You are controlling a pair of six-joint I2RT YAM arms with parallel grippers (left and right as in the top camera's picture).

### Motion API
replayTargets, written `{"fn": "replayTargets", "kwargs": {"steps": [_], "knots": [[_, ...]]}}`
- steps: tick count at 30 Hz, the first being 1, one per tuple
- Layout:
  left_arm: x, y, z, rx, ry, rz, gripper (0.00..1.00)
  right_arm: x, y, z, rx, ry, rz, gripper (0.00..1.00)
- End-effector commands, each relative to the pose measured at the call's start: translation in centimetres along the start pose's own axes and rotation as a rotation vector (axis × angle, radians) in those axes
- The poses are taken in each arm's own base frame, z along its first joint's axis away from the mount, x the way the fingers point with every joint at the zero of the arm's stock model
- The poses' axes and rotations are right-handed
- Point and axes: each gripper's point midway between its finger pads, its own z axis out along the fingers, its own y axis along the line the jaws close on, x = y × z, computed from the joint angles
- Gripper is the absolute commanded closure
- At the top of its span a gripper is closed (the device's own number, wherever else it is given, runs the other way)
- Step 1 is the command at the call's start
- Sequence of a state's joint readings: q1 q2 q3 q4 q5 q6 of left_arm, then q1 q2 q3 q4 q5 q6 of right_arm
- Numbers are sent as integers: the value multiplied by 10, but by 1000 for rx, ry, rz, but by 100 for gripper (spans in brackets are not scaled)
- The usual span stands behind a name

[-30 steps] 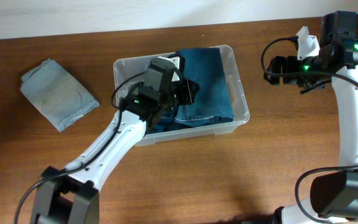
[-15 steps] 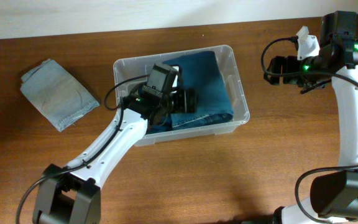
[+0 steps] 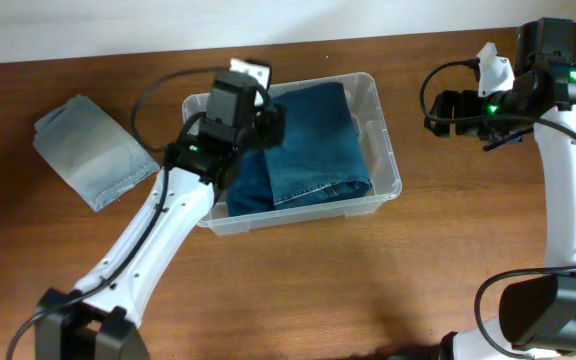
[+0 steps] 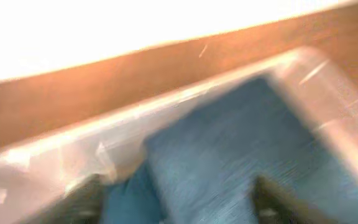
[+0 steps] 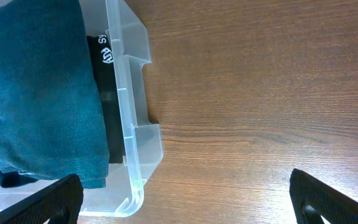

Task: Pack container
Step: 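Press and tuck the dark-blue jeans into the bin with the left gripper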

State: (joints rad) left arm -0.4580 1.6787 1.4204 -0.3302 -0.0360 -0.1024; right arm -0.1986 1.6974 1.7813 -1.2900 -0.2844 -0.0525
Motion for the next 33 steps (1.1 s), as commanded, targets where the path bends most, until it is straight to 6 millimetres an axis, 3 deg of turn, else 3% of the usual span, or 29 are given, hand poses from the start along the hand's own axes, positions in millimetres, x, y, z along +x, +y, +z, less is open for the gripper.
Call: {"fn": "replayTargets", "kwargs": {"steps": [1, 3, 7, 13, 18, 21, 26, 29, 30, 33], "knots": [[-8, -37, -4, 196, -22, 45, 67, 1, -1, -1, 9, 0, -5, 2], [4, -43, 8, 210, 13, 34, 77, 1, -1, -1, 9, 0, -5, 1], [39, -57, 39, 235, 112, 10, 78, 1, -1, -1, 8, 0, -5, 1], [103, -109, 74, 412, 265, 26, 70, 1, -1, -1, 8, 0, -5, 2], [144, -144, 83, 487, 358, 53, 66, 2, -1, -1, 8, 1, -5, 2], [146, -159, 80, 509, 353, 74, 65, 2, -1, -1, 8, 1, -5, 2], [136, -163, 78, 518, 329, 80, 50, 2, -1, -1, 8, 2, -5, 2], [126, -150, 76, 499, 314, 64, 43, 2, -1, -1, 8, 3, -5, 2], [121, -144, 75, 488, 307, 57, 36, 2, -1, -1, 8, 3, -5, 1], [98, -114, 67, 428, 271, 29, 29, 2, -1, -1, 8, 3, -5, 2]]}}
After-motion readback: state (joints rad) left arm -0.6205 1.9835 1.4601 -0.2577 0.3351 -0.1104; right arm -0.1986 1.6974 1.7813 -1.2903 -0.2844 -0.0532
